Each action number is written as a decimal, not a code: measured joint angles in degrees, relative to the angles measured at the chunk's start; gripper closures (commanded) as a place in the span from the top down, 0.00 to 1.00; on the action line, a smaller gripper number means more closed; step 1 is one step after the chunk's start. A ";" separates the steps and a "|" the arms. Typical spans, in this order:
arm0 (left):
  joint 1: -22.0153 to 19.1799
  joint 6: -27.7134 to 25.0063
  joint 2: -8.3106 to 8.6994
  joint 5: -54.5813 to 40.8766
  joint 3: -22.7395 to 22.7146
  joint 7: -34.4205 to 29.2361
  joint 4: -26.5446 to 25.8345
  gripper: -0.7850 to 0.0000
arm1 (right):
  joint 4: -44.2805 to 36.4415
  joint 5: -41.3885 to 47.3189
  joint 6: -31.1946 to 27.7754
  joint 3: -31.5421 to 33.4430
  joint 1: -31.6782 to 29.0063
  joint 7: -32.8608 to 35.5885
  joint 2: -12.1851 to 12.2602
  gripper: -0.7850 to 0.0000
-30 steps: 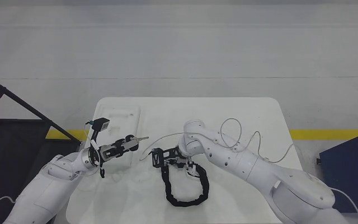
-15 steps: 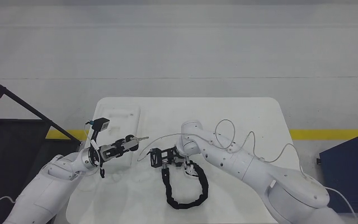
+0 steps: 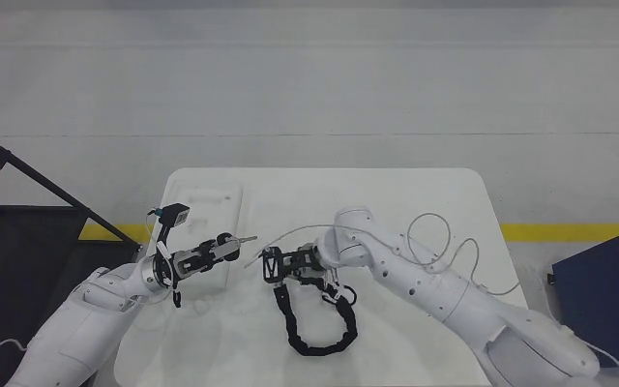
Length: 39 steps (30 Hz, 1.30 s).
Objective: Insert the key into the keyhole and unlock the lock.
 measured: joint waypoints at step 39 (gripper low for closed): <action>0.00 0.00 0.00 0.00 0.00 0.00 0.00 0.00 | 1.13 -26.57 -2.68 2.44 -14.91 -101.59 17.61 0.00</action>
